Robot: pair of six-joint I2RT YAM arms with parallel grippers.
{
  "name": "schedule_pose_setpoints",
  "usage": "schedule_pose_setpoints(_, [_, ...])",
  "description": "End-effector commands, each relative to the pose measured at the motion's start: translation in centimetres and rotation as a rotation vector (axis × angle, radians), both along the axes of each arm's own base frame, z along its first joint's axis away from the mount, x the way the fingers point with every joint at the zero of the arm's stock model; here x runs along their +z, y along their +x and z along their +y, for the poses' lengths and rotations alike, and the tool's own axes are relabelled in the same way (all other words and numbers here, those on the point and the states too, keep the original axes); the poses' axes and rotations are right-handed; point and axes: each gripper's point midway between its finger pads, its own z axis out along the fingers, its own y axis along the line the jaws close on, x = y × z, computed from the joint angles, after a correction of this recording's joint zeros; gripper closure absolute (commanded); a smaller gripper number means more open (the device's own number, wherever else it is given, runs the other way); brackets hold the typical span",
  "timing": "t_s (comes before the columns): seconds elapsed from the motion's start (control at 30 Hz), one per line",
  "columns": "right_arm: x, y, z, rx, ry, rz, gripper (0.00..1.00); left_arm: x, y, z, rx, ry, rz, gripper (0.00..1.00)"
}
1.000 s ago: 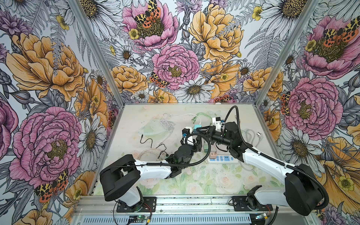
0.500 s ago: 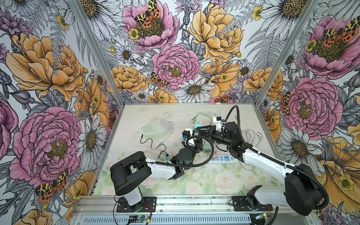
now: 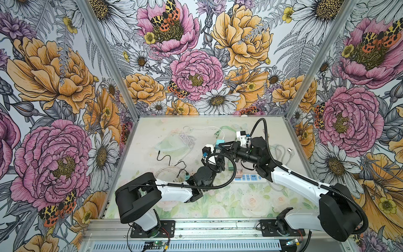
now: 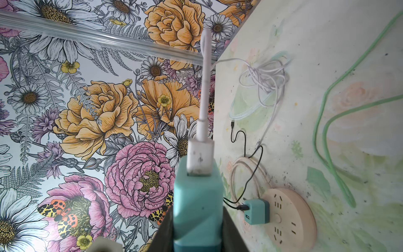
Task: Insert the plug
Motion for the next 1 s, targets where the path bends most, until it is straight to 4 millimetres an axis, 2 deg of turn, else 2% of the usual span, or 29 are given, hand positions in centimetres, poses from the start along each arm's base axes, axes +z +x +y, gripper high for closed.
schedule_pose_setpoints(0.0, [-0.1, -1.3, 0.7, 0.077, -0.003, -0.009, 0.74, 1.6, 0.4, 1.6, 0.035, -0.066, -0.011, 0.58])
schedule_pose_setpoints(0.13, [-0.1, -1.0, 0.5, 0.072, -0.004, -0.016, 0.62, 1.2, -0.4, 1.3, 0.004, -0.045, 0.001, 0.58])
schedule_pose_setpoints(0.3, [0.0, -0.9, 0.4, 0.075, -0.003, -0.023, 0.56, 1.1, -1.1, 1.4, -0.017, -0.032, 0.008, 0.58])
schedule_pose_setpoints(0.5, [-0.1, -0.5, 0.2, 0.068, -0.003, -0.021, 0.55, 1.3, -1.7, 0.9, -0.064, -0.01, 0.015, 0.57])
schedule_pose_setpoints(0.73, [0.4, 0.5, -0.7, 0.047, 0.008, -0.03, 0.54, -0.2, -3.2, -0.1, -0.142, 0.066, 0.062, 0.57])
schedule_pose_setpoints(0.97, [1.2, 0.2, -0.3, 0.099, 0.023, -0.036, 0.54, -1.0, -3.8, -0.9, -0.195, 0.141, 0.078, 0.57])
